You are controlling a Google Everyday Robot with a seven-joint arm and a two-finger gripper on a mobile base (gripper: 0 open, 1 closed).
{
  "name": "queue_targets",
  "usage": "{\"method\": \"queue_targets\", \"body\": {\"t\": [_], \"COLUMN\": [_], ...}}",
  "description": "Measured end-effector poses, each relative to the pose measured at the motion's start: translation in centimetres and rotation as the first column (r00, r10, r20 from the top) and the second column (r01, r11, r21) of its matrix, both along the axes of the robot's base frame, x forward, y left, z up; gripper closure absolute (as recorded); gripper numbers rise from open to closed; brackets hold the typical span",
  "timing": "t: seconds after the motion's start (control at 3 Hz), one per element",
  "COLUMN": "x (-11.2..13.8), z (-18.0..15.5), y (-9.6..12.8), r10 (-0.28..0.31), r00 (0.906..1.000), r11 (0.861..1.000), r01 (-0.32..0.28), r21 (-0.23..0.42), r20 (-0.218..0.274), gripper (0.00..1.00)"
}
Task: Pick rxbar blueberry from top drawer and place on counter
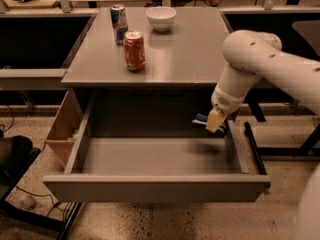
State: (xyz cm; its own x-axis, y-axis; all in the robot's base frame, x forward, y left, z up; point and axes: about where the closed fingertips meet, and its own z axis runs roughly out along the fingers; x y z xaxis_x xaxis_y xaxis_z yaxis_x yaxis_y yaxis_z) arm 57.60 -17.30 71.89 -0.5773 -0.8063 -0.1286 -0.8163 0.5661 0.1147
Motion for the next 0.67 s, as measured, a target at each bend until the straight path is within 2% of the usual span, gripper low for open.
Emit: {"method": "queue_targets", "body": {"t": [0.33, 0.67], "x": [2.2, 3.4], "z": [3.5, 9.2], "y": [-2.2, -5.1], "r10": [0.131, 0.193], "r00": [0.9904, 0.9807], "r11": [0.991, 0.979], "r01": [-0.132, -0.195], "r21": [-0.030, -0.061], "r20": [-0.045, -0.030], "gripper": [1.00, 1.00]}}
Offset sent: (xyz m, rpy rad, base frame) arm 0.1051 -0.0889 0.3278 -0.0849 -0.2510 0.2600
